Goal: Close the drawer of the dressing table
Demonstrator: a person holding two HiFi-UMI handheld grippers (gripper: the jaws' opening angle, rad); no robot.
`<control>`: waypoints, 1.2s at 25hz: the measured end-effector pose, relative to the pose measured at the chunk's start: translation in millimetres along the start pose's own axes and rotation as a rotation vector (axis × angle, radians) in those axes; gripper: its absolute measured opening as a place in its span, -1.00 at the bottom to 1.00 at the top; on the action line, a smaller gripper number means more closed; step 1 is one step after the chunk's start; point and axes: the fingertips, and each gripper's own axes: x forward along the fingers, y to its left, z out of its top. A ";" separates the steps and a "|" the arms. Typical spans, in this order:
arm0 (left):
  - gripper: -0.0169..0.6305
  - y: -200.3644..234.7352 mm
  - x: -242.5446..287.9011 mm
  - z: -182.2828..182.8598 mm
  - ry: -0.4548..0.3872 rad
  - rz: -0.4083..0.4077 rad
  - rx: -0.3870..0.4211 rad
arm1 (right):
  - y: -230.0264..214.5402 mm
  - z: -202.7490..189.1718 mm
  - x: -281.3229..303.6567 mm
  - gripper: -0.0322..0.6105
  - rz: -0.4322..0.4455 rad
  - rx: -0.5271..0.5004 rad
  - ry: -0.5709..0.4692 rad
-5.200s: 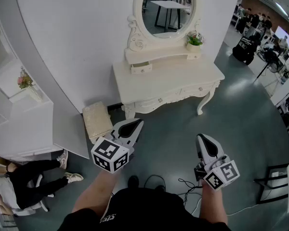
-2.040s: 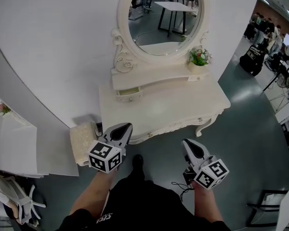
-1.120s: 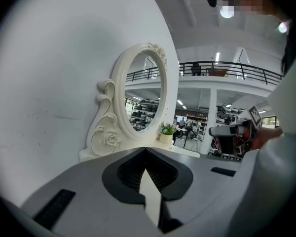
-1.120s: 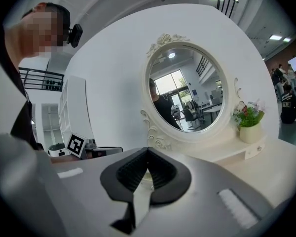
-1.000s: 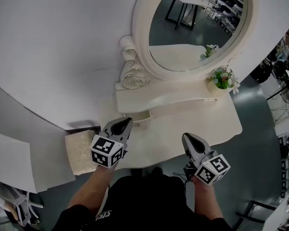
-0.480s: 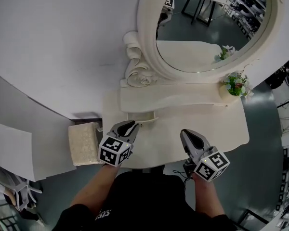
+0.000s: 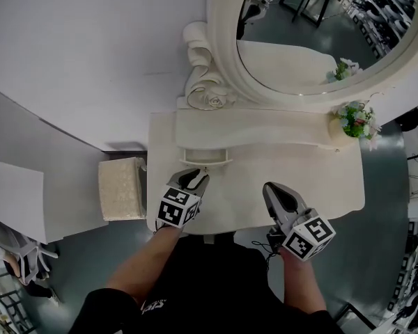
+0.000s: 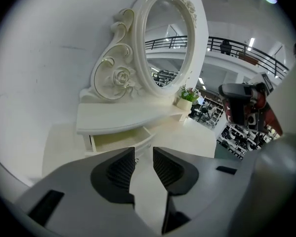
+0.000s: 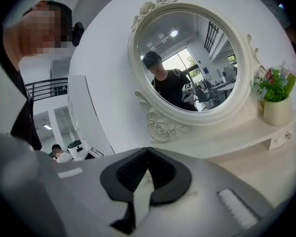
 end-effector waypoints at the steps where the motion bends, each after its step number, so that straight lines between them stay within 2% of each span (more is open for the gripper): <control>1: -0.62 0.8 4.3 -5.0 0.016 0.006 0.000 | -0.2 -0.6 0.0 -0.87 0.002 0.000 0.004; 5: -0.56 5.8 21.0 -20.6 0.071 0.041 0.011 | -0.3 -2.4 -0.9 -0.87 0.010 0.001 0.015; 12: -0.54 16.1 44.8 -39.3 0.113 0.064 -0.043 | -2.4 -6.9 -6.0 -0.87 0.002 0.002 0.029; 20: -0.61 20.7 55.6 -44.4 0.125 0.084 -0.095 | -3.5 -8.3 -14.3 -0.87 -0.013 0.011 0.031; 22: -0.69 22.9 55.9 -45.1 0.127 0.091 -0.099 | -3.0 -8.2 -15.6 -0.87 -0.014 0.011 0.030; 30: -0.70 23.7 53.7 -44.4 0.139 0.067 -0.095 | -2.8 -8.6 -18.6 -0.87 -0.020 0.016 0.025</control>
